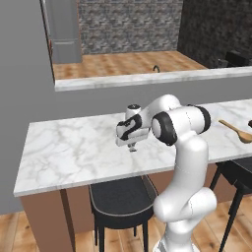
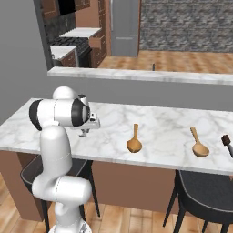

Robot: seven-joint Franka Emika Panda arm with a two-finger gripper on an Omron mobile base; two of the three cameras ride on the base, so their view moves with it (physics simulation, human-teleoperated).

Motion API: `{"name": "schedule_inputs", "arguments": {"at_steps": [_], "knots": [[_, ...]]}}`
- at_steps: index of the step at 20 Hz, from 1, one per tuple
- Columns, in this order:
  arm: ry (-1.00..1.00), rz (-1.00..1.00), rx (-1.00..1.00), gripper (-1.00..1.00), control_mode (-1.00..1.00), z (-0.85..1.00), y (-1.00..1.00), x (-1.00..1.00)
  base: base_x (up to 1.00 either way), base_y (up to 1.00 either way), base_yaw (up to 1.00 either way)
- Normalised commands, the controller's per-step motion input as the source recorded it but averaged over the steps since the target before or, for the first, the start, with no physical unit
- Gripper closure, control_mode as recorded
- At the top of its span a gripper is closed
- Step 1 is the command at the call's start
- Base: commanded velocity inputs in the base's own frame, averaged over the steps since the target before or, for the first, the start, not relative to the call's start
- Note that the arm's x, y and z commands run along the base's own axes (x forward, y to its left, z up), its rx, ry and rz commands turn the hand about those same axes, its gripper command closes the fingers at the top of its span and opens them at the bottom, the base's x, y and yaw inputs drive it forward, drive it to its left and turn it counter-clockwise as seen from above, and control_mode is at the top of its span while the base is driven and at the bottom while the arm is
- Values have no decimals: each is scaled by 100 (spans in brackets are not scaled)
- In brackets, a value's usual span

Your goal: Pick up the metallic utensils from the counter and place them in the open drawer. Make sure not to pick up any wooden utensils.

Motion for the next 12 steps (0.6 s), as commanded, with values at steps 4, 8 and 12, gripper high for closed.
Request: {"name": "schedule_inputs", "arguments": {"at_steps": [4, 8, 12], "knots": [[0, 0, 0, 100, -100, 0, 0, 0, 0, 0, 0], [0, -8, 0, 100, -100, 1, 0, 0, 0, 0, 0], [6, -14, 0, 100, -100, 32, 0, -11, 0, 0, 0]]}}
